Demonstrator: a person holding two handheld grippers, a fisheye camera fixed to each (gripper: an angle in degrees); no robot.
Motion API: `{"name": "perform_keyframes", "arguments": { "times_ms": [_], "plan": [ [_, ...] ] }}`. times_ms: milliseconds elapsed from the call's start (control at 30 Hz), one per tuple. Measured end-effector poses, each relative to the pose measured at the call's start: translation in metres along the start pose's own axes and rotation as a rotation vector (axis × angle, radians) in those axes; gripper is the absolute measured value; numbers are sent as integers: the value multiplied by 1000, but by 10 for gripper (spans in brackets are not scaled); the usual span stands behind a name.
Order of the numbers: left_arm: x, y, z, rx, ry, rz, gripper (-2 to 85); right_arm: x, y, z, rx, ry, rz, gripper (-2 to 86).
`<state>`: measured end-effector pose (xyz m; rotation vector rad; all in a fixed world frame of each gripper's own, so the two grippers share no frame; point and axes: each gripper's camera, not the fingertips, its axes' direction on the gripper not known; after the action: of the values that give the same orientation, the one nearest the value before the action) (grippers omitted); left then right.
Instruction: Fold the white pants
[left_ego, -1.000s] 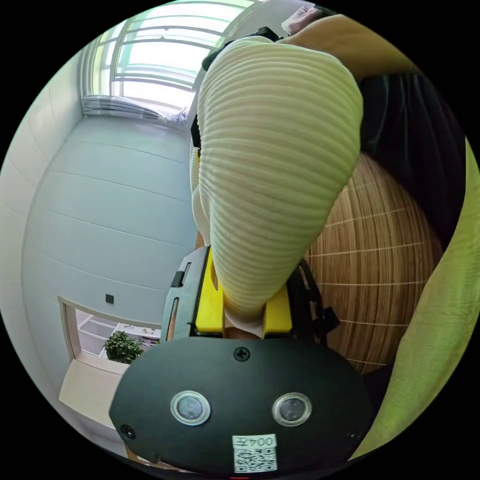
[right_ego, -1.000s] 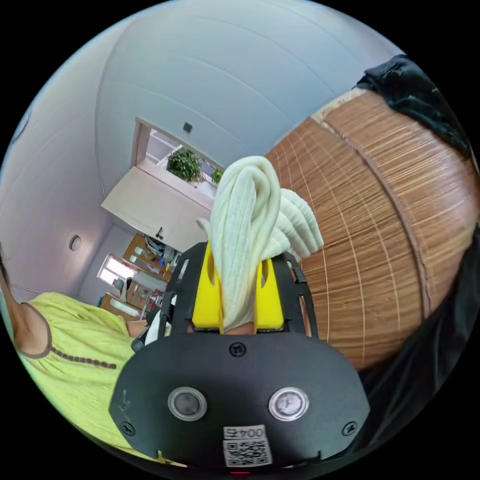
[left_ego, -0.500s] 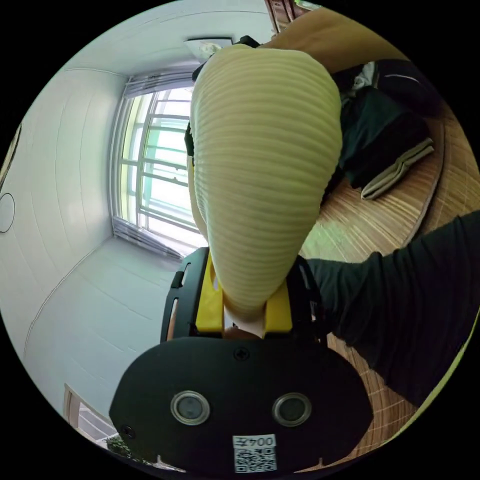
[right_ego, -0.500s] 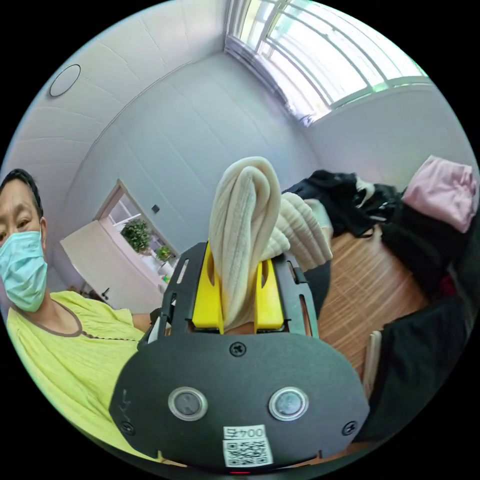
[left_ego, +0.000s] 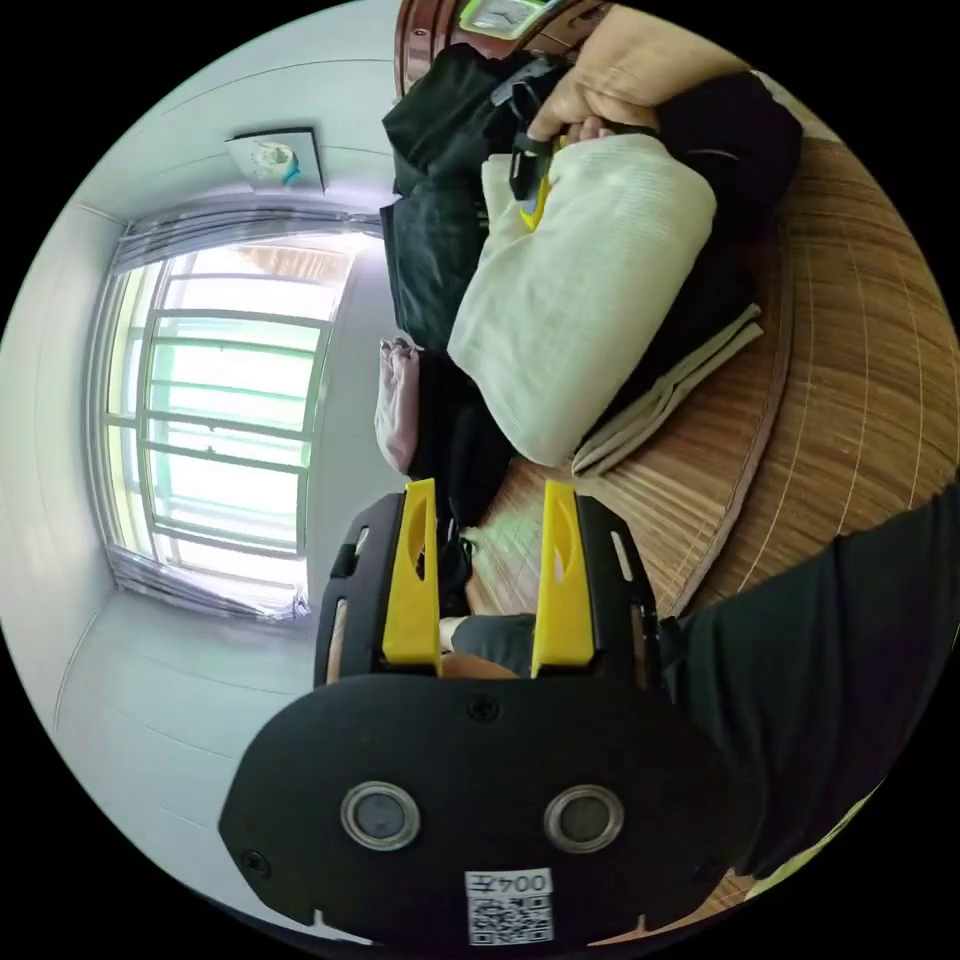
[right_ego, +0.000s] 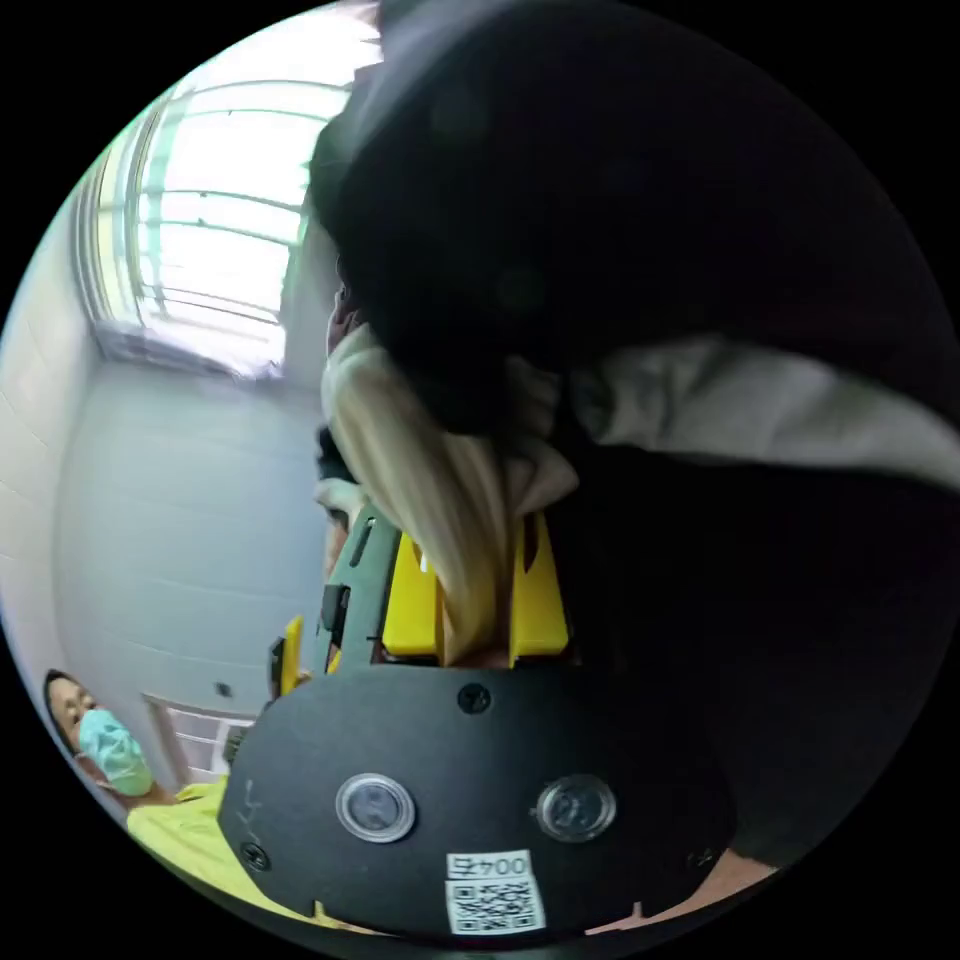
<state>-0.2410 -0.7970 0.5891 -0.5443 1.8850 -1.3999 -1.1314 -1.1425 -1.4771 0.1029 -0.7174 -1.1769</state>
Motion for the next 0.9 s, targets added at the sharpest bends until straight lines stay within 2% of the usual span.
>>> {"name": "perform_keyframes", "arguments": {
  "times_ms": [67, 100, 167, 300, 400, 500, 567, 700, 800, 900],
  "plan": [
    [-35, 37, 20, -68, 24, -88, 122, 30, 13, -5, 93, -247, 58, 98],
    [-65, 65, 34, -120, 35, -167, 115, 24, 14, -6, 97, -237, 49, 99],
    [-114, 114, 52, -195, 56, -316, 105, -14, 13, -15, 92, -110, -9, 109],
    [-202, 281, 82, -365, 188, -745, 76, -56, 14, -19, 87, 35, -90, 129],
    [-206, 424, 93, -513, 318, -1011, 44, -74, 23, -29, 120, 84, -92, 132],
    [-167, 536, 84, -679, 372, -1155, 21, -140, 46, -37, 205, 319, -213, 125],
    [-135, 575, 77, -783, 381, -1163, 15, -199, 72, -26, 273, 525, -323, 123],
    [-69, 608, 88, -994, 358, -1098, 9, -258, 97, 1, 362, 749, -412, 117],
    [-44, 607, 114, -1058, 376, -1078, 6, -278, 98, 14, 390, 844, -390, 102],
    [-49, 592, 130, -1050, 333, -1053, 4, -298, 99, 12, 455, 964, -388, 74]
  ]
}}
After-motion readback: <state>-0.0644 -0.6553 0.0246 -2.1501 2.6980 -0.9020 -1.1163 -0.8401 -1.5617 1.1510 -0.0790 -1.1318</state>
